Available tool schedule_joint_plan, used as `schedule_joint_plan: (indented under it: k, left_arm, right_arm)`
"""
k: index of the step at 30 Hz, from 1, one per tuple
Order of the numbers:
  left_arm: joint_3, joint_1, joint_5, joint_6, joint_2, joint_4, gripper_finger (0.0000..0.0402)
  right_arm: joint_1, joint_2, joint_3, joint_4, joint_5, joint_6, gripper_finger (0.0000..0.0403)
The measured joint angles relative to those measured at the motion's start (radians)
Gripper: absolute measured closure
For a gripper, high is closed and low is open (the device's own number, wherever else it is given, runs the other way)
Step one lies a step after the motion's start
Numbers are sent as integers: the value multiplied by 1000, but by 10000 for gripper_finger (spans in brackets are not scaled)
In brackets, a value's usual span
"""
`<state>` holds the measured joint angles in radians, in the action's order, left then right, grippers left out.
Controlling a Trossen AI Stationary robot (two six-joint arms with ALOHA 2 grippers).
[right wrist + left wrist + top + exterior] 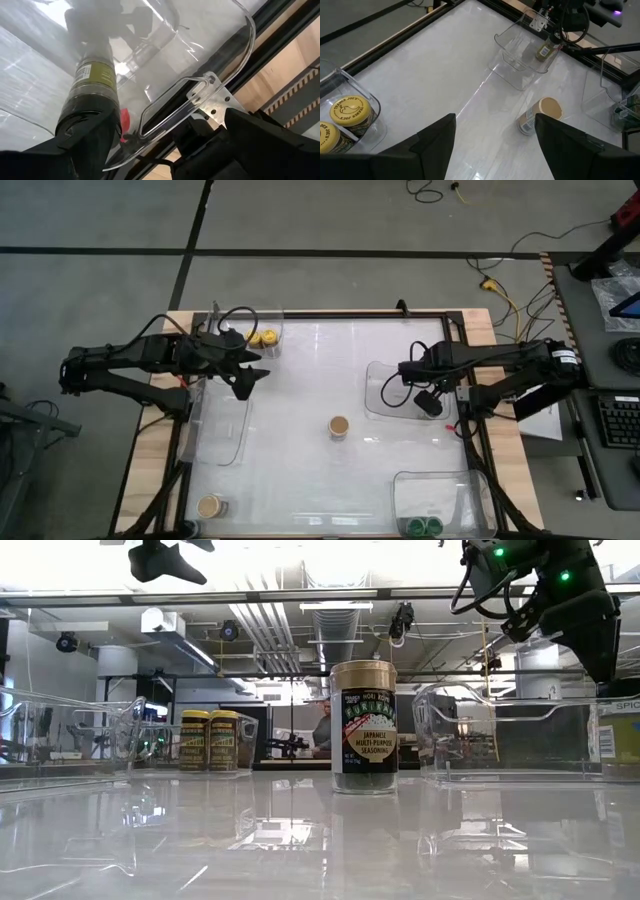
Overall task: Sort spices by type
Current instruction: Adjust the black seasoning bottle in the middle right transparent bin
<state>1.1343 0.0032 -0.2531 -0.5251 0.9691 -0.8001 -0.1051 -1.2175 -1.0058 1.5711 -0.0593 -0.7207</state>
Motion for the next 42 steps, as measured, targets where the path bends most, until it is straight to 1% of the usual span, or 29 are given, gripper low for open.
schedule_joint_plan:
  k: [3, 8, 14, 19, 22, 31, 37, 42]
  left_arm:
    - [0, 0, 0, 0, 0, 0, 145]
    - [0, 0, 0, 0, 0, 0, 145]
    - [0, 0, 0, 8, 0, 0, 145]
    - [0, 0, 0, 9, 0, 0, 145]
    - [0, 0, -1, 9, 0, 0, 145]
    - [0, 0, -1, -6, 0, 0, 145]
    - [0, 0, -2, -6, 0, 0, 145]
    - [0, 0, -2, -6, 0, 0, 145]
  right_arm:
    - [0, 0, 0, 0, 15, 1, 39]
    - [0, 0, -3, 1, 10, 1, 39]
    - [0, 0, -71, -3, -22, -19, 39]
    - [2, 1, -104, -59, -9, -27, 39]
    - [2, 1, -70, -95, 7, -27, 39]
    - [2, 1, 45, -65, 6, -21, 39]
    - [2, 1, 60, -58, 6, -27, 39]
    - [2, 1, 59, -58, -21, -28, 39]
